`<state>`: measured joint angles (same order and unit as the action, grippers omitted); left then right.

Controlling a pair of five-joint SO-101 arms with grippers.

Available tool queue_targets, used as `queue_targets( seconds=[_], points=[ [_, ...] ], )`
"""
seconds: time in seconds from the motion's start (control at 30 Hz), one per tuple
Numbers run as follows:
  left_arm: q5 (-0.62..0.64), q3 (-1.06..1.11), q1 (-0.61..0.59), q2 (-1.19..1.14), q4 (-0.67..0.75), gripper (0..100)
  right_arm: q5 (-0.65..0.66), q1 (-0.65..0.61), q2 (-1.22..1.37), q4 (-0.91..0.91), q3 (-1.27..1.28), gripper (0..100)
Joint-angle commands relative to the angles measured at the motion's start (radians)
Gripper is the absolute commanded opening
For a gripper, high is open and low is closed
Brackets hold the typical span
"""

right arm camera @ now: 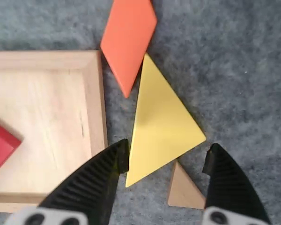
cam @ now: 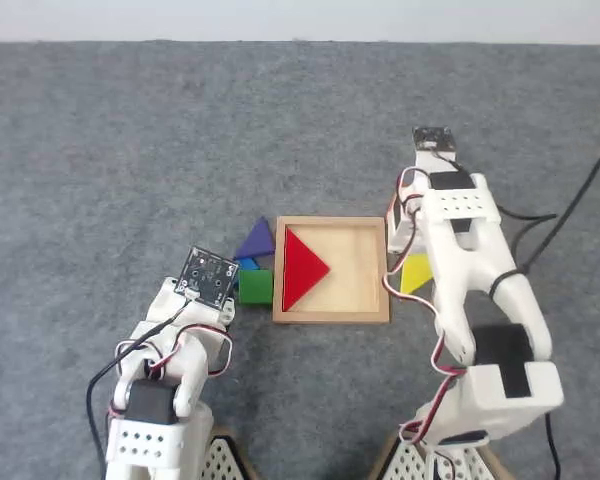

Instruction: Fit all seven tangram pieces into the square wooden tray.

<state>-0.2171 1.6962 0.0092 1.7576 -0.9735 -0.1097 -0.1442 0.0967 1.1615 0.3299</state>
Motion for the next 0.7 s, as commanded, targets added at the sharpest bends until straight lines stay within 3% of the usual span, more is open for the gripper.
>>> queue_targets(
  seconds=[0.0,0.23,0.37,0.67],
  points=[
    [0.008,-0.008,-0.003,0.014,-0.006,5,-0.029,-0.012,-0.07,0.022,-0.04,25.5],
    [0.008,-0.008,-0.003,0.014,-0.006,5,-0.026,-0.041,0.041,-0.019,-0.023,38.2],
    [0.008,-0.008,-0.003,0.014,-0.006,5,-0.026,-0.061,0.12,-0.031,-0.051,37.7],
    [0.008,-0.008,-0.003,0.014,-0.006,5,-0.034,-0.016,0.179,-0.031,-0.064,25.8]
  ],
)
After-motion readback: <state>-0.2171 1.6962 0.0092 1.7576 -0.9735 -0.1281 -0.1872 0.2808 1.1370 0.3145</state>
